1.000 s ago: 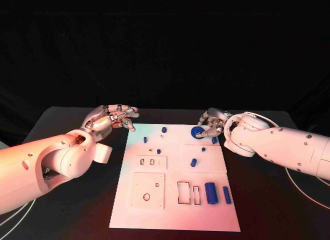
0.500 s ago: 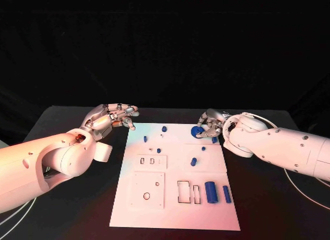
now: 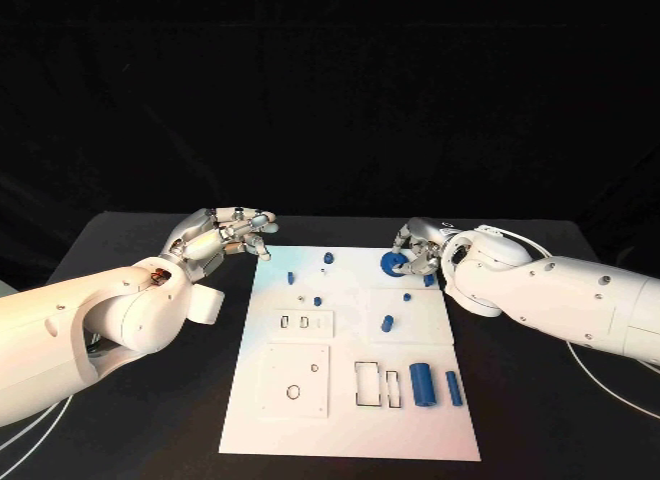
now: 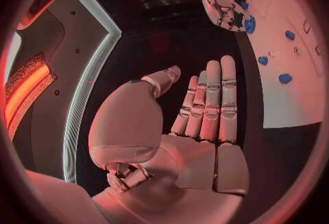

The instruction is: Assemble the parts on the task board

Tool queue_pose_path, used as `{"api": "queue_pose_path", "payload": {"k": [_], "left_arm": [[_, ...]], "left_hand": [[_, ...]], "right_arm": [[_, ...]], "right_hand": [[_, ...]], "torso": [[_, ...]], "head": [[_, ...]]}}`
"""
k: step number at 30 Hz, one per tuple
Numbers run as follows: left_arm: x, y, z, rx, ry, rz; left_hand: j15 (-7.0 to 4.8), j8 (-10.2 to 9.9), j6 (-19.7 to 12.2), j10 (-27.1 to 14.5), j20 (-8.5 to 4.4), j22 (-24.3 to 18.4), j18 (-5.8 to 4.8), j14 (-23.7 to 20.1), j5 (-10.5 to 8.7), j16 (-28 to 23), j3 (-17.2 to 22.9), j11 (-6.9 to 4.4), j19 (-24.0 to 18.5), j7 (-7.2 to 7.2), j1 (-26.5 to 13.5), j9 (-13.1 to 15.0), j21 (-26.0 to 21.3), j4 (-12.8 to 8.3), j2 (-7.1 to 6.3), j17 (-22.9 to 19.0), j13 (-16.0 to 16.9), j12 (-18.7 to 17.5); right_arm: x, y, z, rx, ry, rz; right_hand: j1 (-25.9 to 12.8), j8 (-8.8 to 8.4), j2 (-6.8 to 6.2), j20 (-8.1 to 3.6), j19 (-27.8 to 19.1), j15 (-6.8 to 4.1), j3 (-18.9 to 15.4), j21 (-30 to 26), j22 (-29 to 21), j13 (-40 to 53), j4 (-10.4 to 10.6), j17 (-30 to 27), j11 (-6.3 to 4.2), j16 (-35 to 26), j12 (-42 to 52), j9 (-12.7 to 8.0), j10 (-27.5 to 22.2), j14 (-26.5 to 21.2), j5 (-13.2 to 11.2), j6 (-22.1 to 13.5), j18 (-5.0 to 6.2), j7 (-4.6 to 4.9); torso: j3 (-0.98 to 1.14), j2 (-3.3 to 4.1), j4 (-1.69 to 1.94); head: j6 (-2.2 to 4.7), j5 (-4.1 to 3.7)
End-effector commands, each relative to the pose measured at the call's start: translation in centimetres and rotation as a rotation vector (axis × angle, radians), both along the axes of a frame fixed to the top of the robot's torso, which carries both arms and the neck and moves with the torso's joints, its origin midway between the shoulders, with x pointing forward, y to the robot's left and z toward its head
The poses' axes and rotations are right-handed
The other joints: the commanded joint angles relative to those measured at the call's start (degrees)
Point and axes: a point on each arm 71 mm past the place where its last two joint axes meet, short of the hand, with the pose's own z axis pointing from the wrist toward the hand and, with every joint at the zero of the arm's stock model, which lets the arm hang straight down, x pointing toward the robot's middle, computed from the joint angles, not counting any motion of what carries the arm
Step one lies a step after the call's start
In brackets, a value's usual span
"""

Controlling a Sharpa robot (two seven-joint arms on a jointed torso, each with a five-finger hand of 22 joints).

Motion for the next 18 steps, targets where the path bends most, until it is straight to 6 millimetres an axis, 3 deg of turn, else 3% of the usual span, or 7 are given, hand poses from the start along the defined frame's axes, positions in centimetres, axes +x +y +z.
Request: {"api": "queue_pose_path", "payload": {"k": [1, 9, 18], "left_arm": [[0.0, -0.2, 0.2, -0.013, -0.005, -0.018], [0.0, -0.3, 0.1, -0.013, -0.005, -0.020], [0.0, -0.5, 0.1, -0.016, -0.004, -0.026]], "left_hand": [[0.05, -0.24, -0.50, -0.21, 0.07, 0.05, 0.18, -0.36, 0.10, -0.30, 0.23, 0.35, -0.43, -0.06, 0.21, 0.04, 0.26, -0.12, 0.00, -0.08, 0.06, -0.35], [0.05, -0.24, -0.50, -0.21, 0.07, 0.05, 0.18, -0.36, 0.10, -0.30, 0.23, 0.35, -0.43, -0.06, 0.21, 0.04, 0.26, -0.12, 0.00, -0.08, 0.06, -0.35], [0.04, -0.24, -0.50, -0.24, 0.10, 0.11, 0.21, -0.26, 0.11, -0.30, 0.31, 0.34, -0.52, -0.09, 0.29, 0.09, 0.38, -0.17, 0.12, -0.10, 0.07, -0.37]], "right_arm": [[-0.4, 0.3, -0.5, -0.067, -0.039, 0.024], [-1.2, 1.5, 0.0, -0.033, -0.104, 0.058], [-3.6, 5.2, 1.7, -0.006, -0.210, 0.170]], "right_hand": [[1.27, 0.48, 0.56, -0.54, 6.00, -0.43, 2.62, 0.24, 15.09, 14.17, -0.94, 10.91, -0.55, 0.23, 0.32, 0.33, 5.13, 5.06, 0.41, 2.21, -0.81, -0.86], [-0.55, 0.52, -0.60, -0.92, 6.00, -0.84, 6.35, 0.24, 15.09, 14.64, -2.09, 10.87, -0.95, 0.22, 0.68, 0.55, 5.56, 5.06, 1.15, 3.71, -0.81, -1.31], [-1.47, 0.37, -1.43, -1.00, 6.00, -0.91, 7.09, 0.24, 15.09, 14.66, -2.46, 10.92, -0.98, 0.24, 0.70, 0.60, 5.58, 5.07, 1.33, 3.80, -0.81, -1.35]], "torso": [[-0.03, 0.03, 0.02], [-0.05, -0.02, 0.05], [-0.14, -0.07, 0.00]], "head": [[-0.01, -0.02], [0.28, 0.08], [0.48, 0.10]]}}
